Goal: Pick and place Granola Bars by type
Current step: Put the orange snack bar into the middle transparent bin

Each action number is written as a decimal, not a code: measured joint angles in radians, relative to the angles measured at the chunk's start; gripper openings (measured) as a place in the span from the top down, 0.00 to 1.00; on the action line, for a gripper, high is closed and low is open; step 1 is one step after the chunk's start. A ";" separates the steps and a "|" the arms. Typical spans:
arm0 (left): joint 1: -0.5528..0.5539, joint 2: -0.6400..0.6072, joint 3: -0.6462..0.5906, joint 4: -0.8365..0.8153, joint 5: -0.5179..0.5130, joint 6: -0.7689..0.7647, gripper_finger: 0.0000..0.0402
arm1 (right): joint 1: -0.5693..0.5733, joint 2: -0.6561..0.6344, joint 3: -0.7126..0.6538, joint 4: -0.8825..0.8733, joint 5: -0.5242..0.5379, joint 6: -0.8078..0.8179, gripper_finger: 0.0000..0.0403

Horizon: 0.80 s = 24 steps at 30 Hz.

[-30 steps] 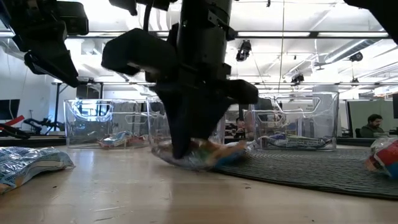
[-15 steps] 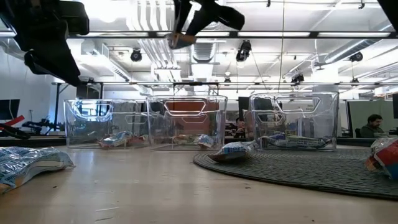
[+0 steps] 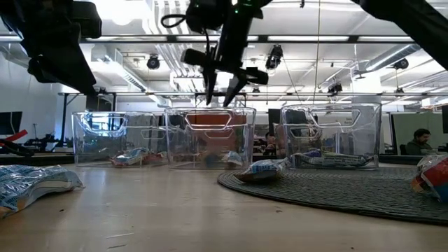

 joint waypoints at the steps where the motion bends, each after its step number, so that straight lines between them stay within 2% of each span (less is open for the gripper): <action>1: 0.000 0.000 0.000 0.000 0.000 -0.002 0.65 | 0.008 0.002 0.000 0.001 0.010 -0.007 0.55; 4: -0.001 0.000 0.000 -0.001 0.002 -0.004 0.65 | 0.051 -0.005 0.000 0.006 0.050 -0.091 0.48; 8: -0.001 0.000 0.000 -0.001 0.001 -0.002 0.65 | 0.148 -0.039 0.000 -0.003 0.072 -0.320 0.42; 10: -0.001 0.000 0.000 -0.001 0.002 0.000 0.65 | 0.197 -0.056 0.001 -0.057 0.071 -0.328 0.41; 12: -0.001 0.000 0.000 -0.001 0.002 0.001 0.65 | 0.239 -0.070 0.001 -0.150 0.058 -0.219 0.41; 17: -0.001 0.000 0.000 0.000 0.001 0.000 0.65 | 0.337 -0.090 0.001 -0.325 0.019 0.188 0.41; 20: -0.001 0.000 0.000 0.000 -0.002 0.002 0.65 | 0.397 -0.085 -0.014 -0.305 -0.041 0.350 0.41; 24: -0.001 0.000 0.000 0.006 -0.003 0.002 0.65 | 0.440 -0.043 -0.061 -0.205 -0.065 0.477 0.41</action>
